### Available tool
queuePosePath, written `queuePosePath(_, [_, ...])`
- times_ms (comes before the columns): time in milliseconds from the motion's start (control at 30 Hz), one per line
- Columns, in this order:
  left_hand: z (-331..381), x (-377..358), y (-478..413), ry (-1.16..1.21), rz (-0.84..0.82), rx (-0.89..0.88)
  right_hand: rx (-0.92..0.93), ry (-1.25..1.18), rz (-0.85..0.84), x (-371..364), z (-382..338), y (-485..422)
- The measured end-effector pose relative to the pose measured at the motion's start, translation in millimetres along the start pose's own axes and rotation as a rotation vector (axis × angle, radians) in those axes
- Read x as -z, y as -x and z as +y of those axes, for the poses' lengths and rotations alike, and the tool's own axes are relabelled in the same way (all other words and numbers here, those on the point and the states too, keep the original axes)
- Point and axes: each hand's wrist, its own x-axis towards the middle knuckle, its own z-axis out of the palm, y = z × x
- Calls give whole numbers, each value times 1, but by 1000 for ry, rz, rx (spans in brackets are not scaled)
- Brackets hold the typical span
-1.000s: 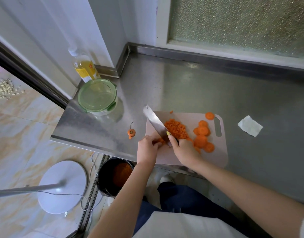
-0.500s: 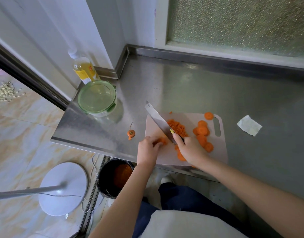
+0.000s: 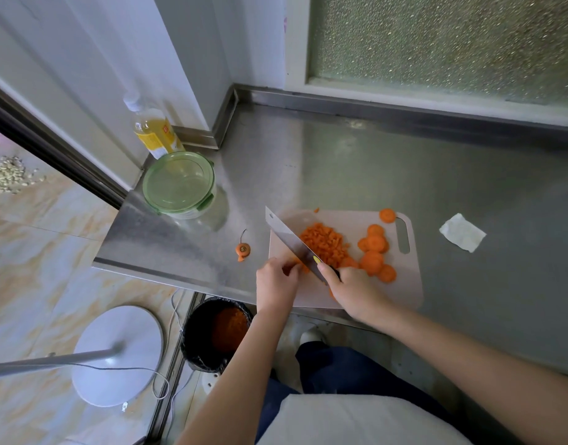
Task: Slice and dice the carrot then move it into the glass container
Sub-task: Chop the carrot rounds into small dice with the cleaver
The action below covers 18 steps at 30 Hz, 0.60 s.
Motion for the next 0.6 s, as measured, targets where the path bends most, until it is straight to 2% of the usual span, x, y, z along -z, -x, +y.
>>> queuePosePath(600, [2,-10,-5,-67,-13,31,-26,78,13,2,-7,-9])
